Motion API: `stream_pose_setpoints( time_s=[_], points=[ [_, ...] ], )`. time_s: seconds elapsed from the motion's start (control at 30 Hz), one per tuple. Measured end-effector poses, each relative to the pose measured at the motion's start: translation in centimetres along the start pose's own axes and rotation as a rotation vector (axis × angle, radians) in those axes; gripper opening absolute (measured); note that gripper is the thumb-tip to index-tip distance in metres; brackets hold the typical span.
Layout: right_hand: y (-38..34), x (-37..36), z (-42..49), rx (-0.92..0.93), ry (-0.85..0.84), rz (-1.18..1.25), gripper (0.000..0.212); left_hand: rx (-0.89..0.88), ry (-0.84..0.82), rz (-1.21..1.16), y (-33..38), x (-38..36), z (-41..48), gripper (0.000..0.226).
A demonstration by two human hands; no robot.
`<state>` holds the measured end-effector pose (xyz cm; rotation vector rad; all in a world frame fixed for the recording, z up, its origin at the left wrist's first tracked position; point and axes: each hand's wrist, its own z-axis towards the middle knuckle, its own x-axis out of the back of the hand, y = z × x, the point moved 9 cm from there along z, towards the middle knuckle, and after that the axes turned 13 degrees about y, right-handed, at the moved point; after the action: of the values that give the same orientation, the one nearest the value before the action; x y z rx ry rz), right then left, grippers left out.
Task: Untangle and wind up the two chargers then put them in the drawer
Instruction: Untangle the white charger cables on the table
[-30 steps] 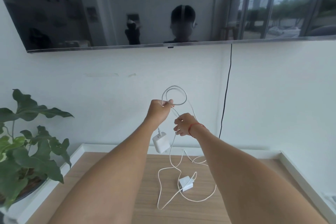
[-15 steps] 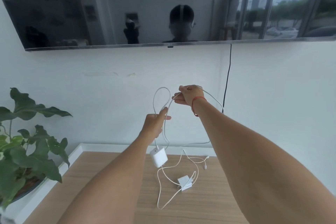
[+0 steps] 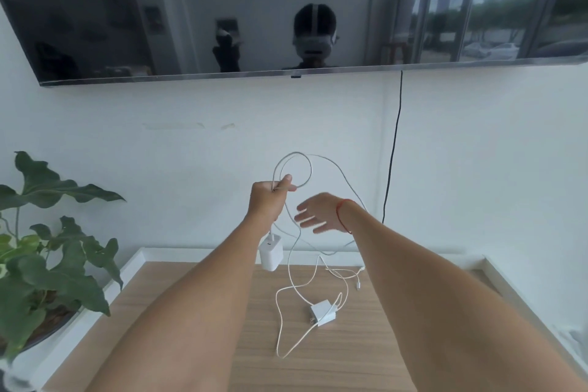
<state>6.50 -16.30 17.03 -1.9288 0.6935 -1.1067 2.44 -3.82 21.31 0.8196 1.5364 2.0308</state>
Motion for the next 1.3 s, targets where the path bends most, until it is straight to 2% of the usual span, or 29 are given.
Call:
stream_pose_setpoints(
  time_s=[0.07, 0.13, 0.2, 0.3, 0.37, 0.5, 0.6, 0.73, 0.8, 0.87, 0.93, 1.1, 1.2, 1.23, 1.3],
  points=[
    [1.1, -1.6, 0.0, 0.023, -0.056, -0.08, 0.036, 0.006, 0.032, -0.033, 0.2, 0.4, 0.0, 0.032],
    [1.5, -2.7, -0.2, 0.083, -0.089, -0.262, 0.033, 0.009, 0.039, -0.047, 0.2, 0.6, -0.1, 0.031],
    [1.2, -2.7, 0.1, 0.172, -0.029, -0.464, 0.028, 0.002, 0.044, -0.038, 0.2, 0.9, -0.2, 0.032],
    [0.6, -1.8, 0.6, 0.229, 0.06, -0.499, 0.024, -0.001, 0.082, -0.01, -0.1, 2.0, -0.2, 0.034],
    [0.2, -0.7, 1.1, 0.249, 0.107, -0.432, 0.024, 0.0, 0.118, 0.007, -0.5, 3.0, 0.1, 0.033],
    [-2.0, 3.6, 1.0, 0.315, 0.314, -0.132, 0.022, -0.015, 0.161, 0.062, -1.4, 4.7, 1.0, 0.031],
    [-4.3, 6.7, -0.4, 0.365, 0.448, -0.138, 0.035, -0.019, 0.169, 0.066, -1.5, 4.6, 1.1, 0.033],
    [-6.4, 8.5, -1.4, 0.381, 0.455, -0.281, 0.039, -0.04, 0.2, 0.044, -0.3, 3.9, 1.3, 0.035],
    [-6.9, 9.4, -1.3, 0.375, 0.482, -0.22, 0.047, -0.026, 0.182, 0.033, -0.2, 3.4, 1.3, 0.035],
    [-7.1, 10.5, -1.4, 0.358, 0.541, -0.087, 0.039, -0.003, 0.127, 0.023, -0.3, 2.5, 0.8, 0.039],
    [-7.7, 10.6, -1.7, 0.379, 0.525, 0.039, 0.027, 0.012, 0.032, 0.005, -0.4, 1.0, -0.3, 0.041],
    [-9.5, 10.3, -1.9, 0.404, 0.434, 0.318, 0.031, 0.044, -0.246, 0.113, -1.0, -2.9, -3.1, 0.058],
    [-10.4, 10.2, -2.2, 0.377, 0.415, 0.402, 0.026, 0.024, -0.274, 0.172, -1.6, -4.3, -3.5, 0.066],
    [-10.6, 10.0, -2.3, 0.362, 0.403, 0.431, 0.025, 0.005, -0.264, 0.19, -1.4, -4.5, -3.7, 0.058],
    [-10.8, 9.7, -2.5, 0.34, 0.384, 0.477, 0.025, -0.067, -0.24, 0.202, -1.1, -4.7, -3.4, 0.022]
  ],
)
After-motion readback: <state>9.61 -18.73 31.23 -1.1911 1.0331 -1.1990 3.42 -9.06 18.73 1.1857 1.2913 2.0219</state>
